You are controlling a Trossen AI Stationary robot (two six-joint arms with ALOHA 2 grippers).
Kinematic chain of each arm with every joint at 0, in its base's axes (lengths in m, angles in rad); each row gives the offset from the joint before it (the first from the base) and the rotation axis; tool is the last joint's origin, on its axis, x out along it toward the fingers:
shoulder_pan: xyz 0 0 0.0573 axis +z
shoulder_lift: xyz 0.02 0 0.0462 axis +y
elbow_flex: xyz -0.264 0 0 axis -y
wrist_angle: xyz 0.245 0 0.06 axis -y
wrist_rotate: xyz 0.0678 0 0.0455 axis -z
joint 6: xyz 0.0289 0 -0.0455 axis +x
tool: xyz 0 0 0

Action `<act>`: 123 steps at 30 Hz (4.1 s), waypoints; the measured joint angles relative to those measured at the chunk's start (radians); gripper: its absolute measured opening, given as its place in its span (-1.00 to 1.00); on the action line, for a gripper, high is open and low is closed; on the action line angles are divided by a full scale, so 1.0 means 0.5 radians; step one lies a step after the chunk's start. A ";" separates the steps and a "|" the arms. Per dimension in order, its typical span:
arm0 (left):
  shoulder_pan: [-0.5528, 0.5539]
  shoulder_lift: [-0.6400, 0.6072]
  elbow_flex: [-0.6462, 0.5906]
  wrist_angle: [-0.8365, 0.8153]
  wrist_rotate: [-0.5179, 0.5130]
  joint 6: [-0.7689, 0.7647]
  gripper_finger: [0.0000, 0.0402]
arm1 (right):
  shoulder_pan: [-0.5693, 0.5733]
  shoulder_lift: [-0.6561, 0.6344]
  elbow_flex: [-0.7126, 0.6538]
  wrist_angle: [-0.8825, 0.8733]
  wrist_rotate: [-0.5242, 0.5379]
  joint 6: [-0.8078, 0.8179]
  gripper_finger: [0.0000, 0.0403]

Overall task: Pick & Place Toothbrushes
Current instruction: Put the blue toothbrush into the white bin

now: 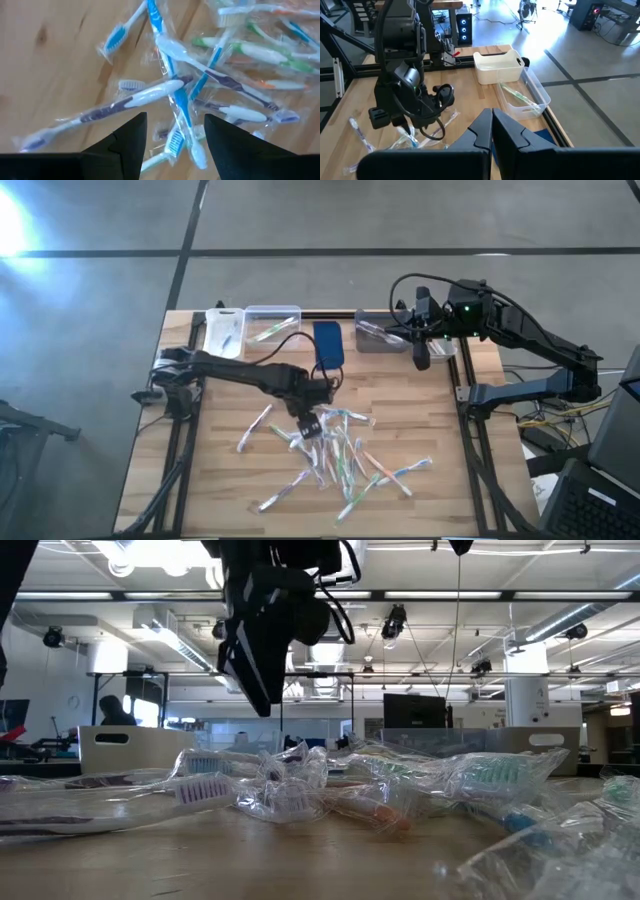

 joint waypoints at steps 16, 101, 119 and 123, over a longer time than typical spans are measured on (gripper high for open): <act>-0.027 0.102 -0.045 0.109 0.099 -0.226 0.01 | 0.000 0.000 0.000 -0.001 0.000 0.000 -0.96; 0.043 0.280 0.617 -1.062 -0.374 0.994 -1.00 | 0.000 0.000 0.000 -0.001 0.000 0.000 -0.96; 0.230 0.078 0.712 -0.344 -0.421 0.617 -1.00 | 0.000 0.000 0.000 0.001 0.000 0.000 -0.96; 0.229 0.075 0.710 -0.287 -0.417 0.606 -1.00 | 0.001 0.000 0.000 -0.001 0.000 0.000 -0.96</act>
